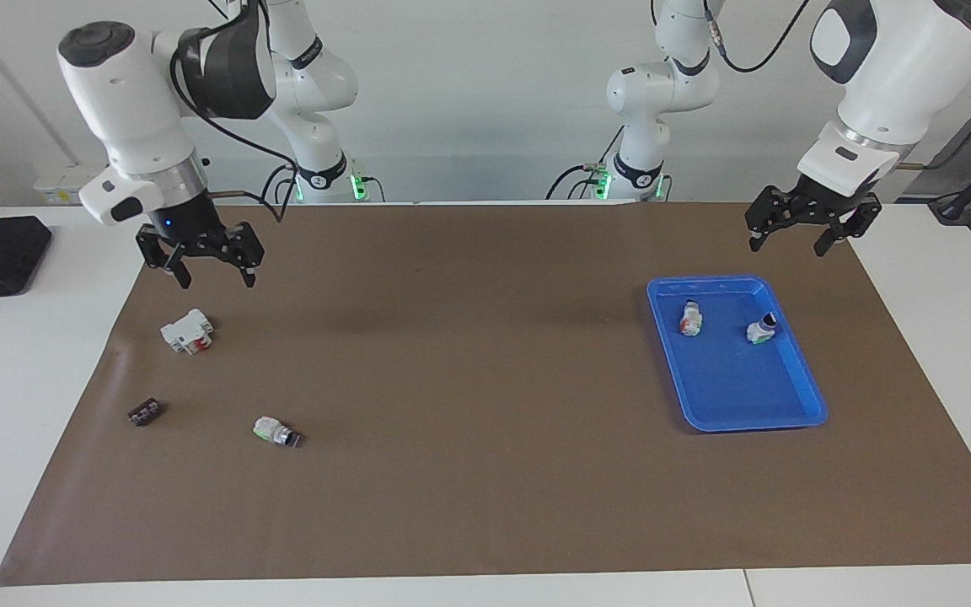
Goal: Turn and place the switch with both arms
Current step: 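Reach the right gripper to the small white switch and grasp it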
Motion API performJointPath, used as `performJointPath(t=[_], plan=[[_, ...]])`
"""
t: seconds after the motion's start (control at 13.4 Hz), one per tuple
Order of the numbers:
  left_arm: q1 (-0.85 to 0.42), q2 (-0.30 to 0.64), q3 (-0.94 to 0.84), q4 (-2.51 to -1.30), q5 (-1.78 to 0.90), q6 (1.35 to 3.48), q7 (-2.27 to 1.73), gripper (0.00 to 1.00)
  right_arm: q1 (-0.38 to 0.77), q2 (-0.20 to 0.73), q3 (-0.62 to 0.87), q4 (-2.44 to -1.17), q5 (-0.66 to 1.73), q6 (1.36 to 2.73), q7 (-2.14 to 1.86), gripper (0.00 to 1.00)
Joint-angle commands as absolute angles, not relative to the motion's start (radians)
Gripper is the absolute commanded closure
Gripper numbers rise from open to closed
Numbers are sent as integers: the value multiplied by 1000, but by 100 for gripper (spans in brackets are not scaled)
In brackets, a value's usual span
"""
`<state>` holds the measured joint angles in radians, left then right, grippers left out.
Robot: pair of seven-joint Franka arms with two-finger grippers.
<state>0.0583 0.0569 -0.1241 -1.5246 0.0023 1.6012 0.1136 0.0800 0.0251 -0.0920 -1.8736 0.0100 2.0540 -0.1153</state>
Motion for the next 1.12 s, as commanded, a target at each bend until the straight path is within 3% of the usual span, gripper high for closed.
performJointPath(t=[0.0,0.15,0.6,1.04], plan=[[60,29,-126,-1555,18,1600,115,0,57,165,-91,-1858,63,2195,-286,0],[60,29,-126,-1555,18,1600,115,0,60,254,-87,-1856,87,2320,-403,0],[60,29,-124,-1555,18,1600,115,0,49,400,-86,-1867,132,2457,-892,0],[60,29,-124,-1555,18,1600,115,0,58,457,-86,-1858,262,2499,-957,3]])
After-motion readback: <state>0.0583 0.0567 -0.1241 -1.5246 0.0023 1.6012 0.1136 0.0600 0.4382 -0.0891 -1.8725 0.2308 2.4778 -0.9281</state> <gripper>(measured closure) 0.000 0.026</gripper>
